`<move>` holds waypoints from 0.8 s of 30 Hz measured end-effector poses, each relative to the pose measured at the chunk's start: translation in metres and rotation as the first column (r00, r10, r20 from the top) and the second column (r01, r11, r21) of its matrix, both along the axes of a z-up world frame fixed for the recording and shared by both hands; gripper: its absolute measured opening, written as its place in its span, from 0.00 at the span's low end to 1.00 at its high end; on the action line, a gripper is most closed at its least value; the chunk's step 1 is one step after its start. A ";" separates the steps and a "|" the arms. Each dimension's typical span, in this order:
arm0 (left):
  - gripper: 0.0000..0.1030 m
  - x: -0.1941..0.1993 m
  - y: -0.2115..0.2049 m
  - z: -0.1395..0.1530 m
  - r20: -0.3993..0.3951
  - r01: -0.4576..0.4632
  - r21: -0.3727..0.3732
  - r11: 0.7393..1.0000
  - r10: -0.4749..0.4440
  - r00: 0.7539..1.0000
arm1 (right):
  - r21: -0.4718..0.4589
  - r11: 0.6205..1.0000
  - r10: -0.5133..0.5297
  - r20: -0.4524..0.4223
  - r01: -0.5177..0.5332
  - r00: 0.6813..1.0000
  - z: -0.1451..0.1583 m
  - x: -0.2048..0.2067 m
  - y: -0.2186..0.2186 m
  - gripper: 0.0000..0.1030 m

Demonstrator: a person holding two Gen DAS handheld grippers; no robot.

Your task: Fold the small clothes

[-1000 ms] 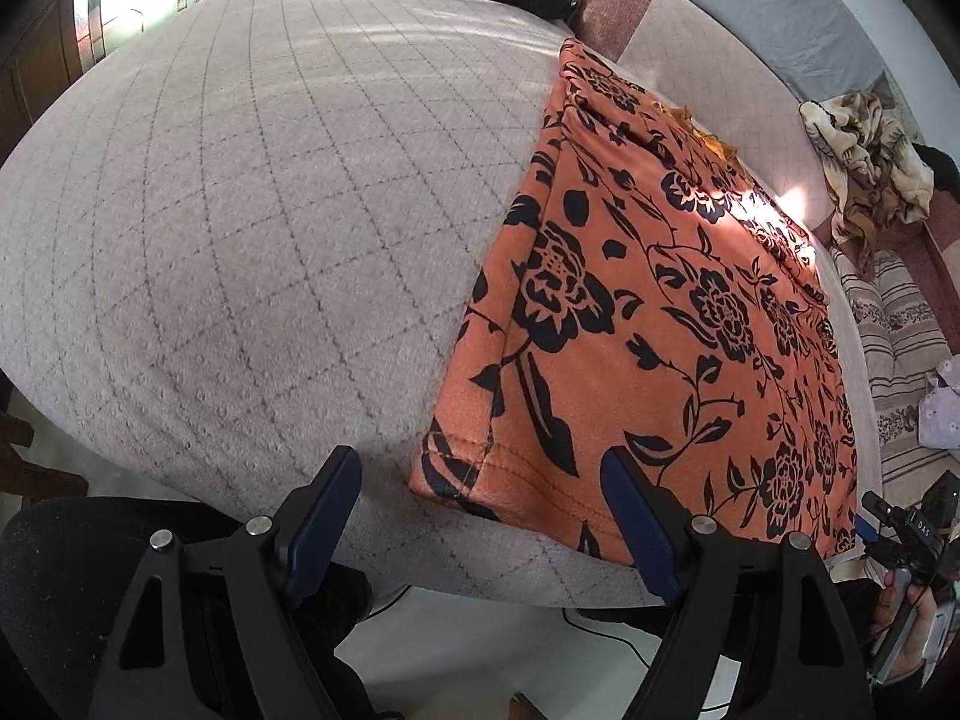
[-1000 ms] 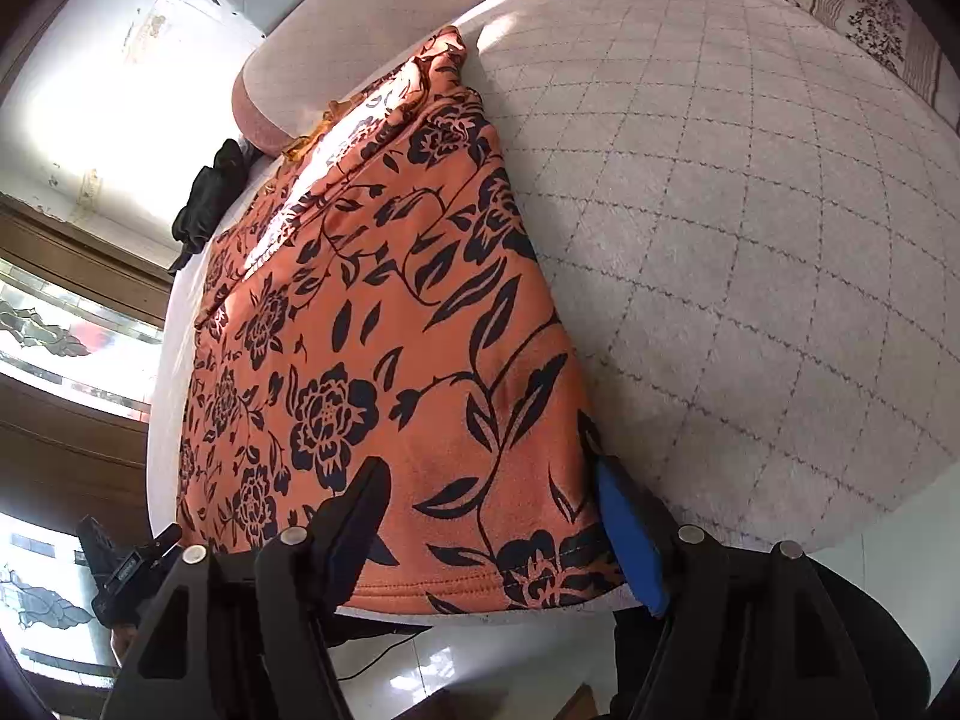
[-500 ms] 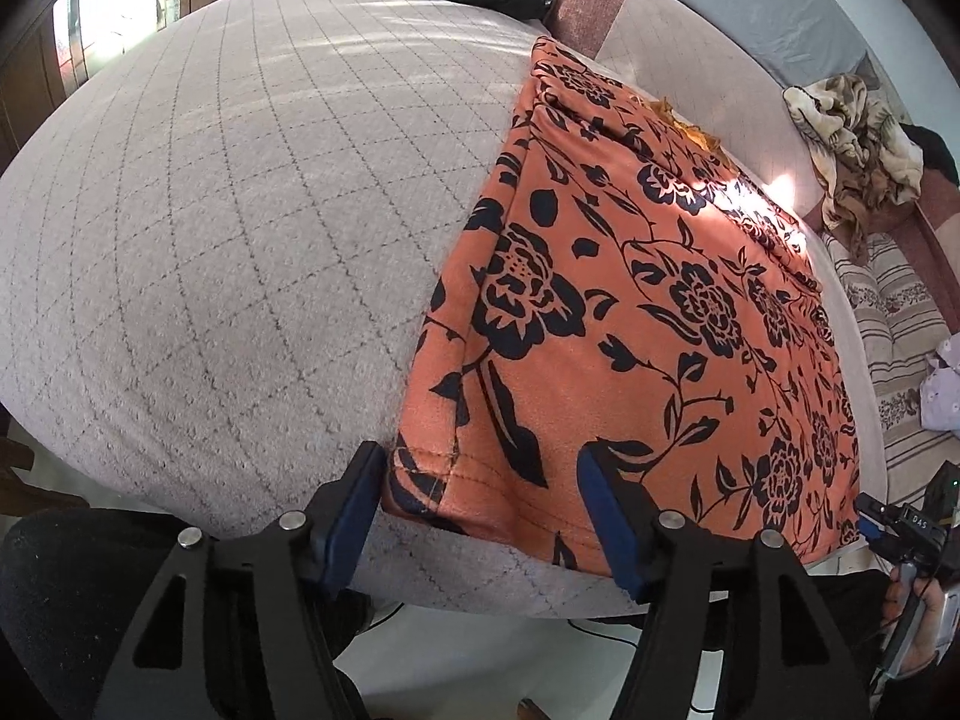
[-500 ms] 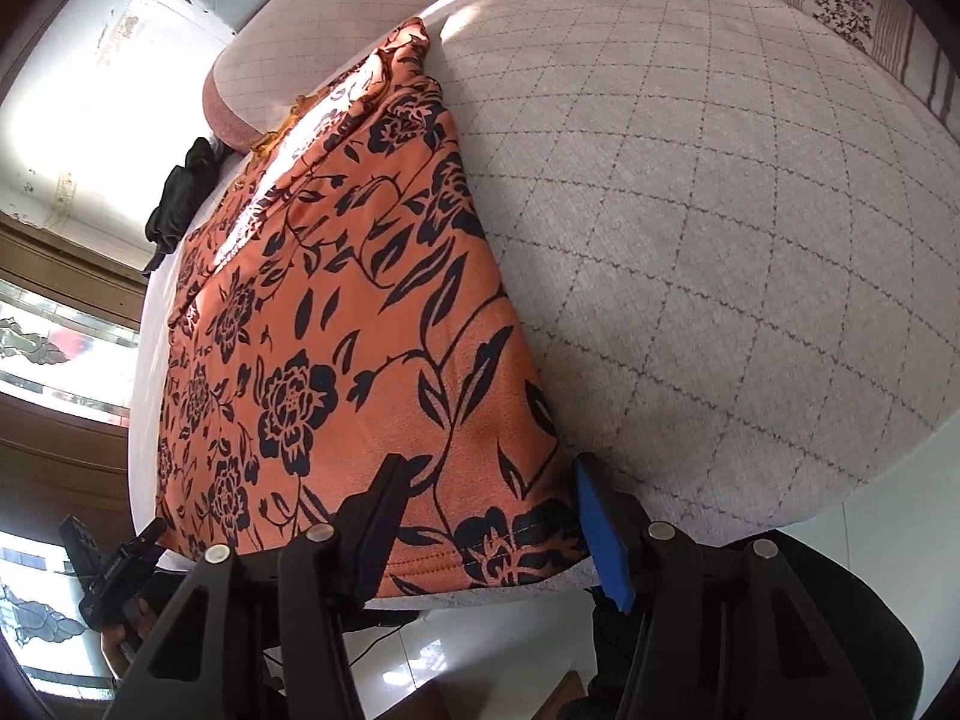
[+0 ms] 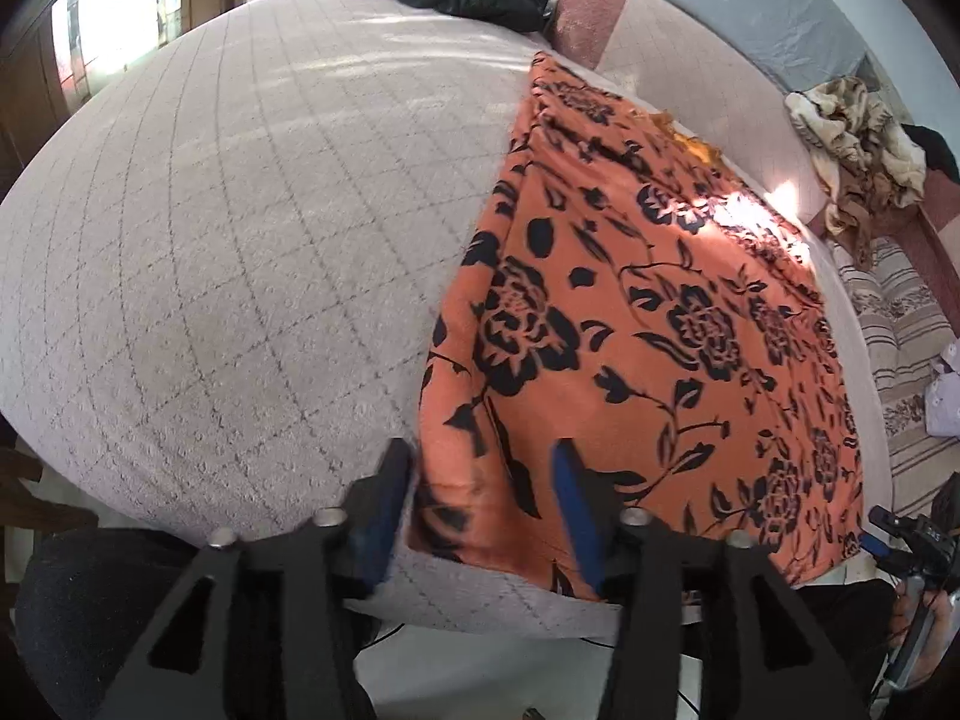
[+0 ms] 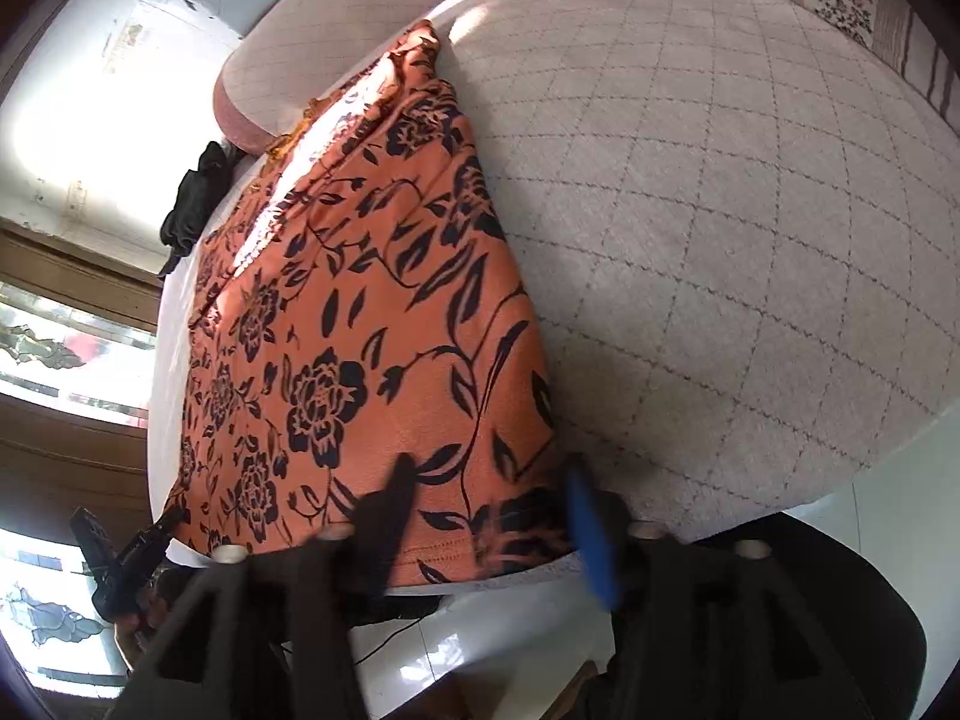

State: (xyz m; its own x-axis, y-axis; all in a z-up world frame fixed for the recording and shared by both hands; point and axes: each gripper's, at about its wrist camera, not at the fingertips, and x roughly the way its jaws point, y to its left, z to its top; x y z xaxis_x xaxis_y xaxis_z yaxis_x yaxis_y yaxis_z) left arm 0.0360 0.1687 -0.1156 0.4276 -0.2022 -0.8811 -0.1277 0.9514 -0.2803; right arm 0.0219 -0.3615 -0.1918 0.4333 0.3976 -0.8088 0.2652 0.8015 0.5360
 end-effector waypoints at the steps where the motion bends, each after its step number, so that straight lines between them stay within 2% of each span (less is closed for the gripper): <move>1: 0.61 0.000 0.001 -0.003 -0.005 -0.011 -0.008 1.000 0.010 1.000 | 0.003 1.000 -0.003 -0.001 0.003 1.000 -0.002 0.000 0.000 0.74; 2: 0.61 0.000 -0.001 -0.003 0.004 -0.007 0.004 1.000 0.007 1.000 | 0.013 1.000 0.008 0.000 -0.008 1.000 -0.003 0.000 0.002 0.74; 3: 0.61 0.000 -0.004 -0.002 0.007 0.008 0.020 1.000 -0.008 1.000 | 0.011 1.000 0.017 0.001 -0.017 1.000 -0.004 0.000 0.004 0.67; 4: 0.46 0.001 -0.006 -0.001 0.009 0.023 0.029 0.999 -0.023 1.000 | 0.000 1.000 0.030 -0.001 -0.030 1.000 -0.005 0.001 0.006 0.59; 5: 0.07 0.002 -0.008 0.001 0.004 0.047 0.040 0.998 -0.047 0.999 | -0.021 0.999 0.040 -0.012 -0.041 0.999 -0.006 0.002 0.007 0.27; 6: 0.08 0.002 -0.007 0.005 0.013 0.062 0.015 0.998 -0.062 0.998 | 0.001 0.999 0.036 -0.013 -0.036 0.999 -0.006 0.003 0.005 0.07; 7: 0.08 0.001 -0.003 0.013 0.041 0.043 -0.011 0.999 -0.043 0.998 | 0.037 0.999 0.025 0.002 -0.025 1.000 -0.003 0.002 0.003 0.07; 9: 0.08 -0.001 0.000 0.031 0.090 0.029 -0.033 0.999 -0.026 0.996 | 0.026 0.999 0.018 0.057 -0.019 0.998 0.016 -0.001 0.001 0.07; 11: 0.08 0.000 0.003 0.039 0.114 0.015 -0.050 0.999 -0.010 0.993 | 0.063 0.998 -0.006 0.089 0.001 0.996 0.028 -0.001 -0.004 0.07; 13: 0.08 0.005 0.002 0.029 0.084 -0.001 -0.033 0.999 0.004 0.996 | 0.049 0.999 -0.021 0.101 0.016 0.995 0.030 0.001 -0.007 0.07; 15: 0.09 0.012 0.002 0.002 -0.027 -0.017 -0.024 1.000 0.016 0.999 | 0.087 0.996 -0.041 0.052 0.036 0.998 0.011 0.005 -0.009 0.07; 16: 0.10 0.011 0.003 -0.006 -0.048 -0.025 -0.030 0.999 0.024 0.999 | 0.087 0.995 -0.042 0.024 0.040 0.999 0.002 0.006 -0.008 0.07; 19: 0.12 0.006 -0.001 0.002 -0.015 -0.015 -0.013 1.000 0.015 1.000 | 0.092 0.995 -0.037 0.000 0.037 0.999 -0.010 0.004 -0.006 0.07; 24: 0.10 0.004 -0.002 0.010 0.013 -0.012 -0.022 1.000 0.012 1.000 | 0.126 0.991 -0.054 0.047 0.048 0.997 0.000 0.004 -0.012 0.07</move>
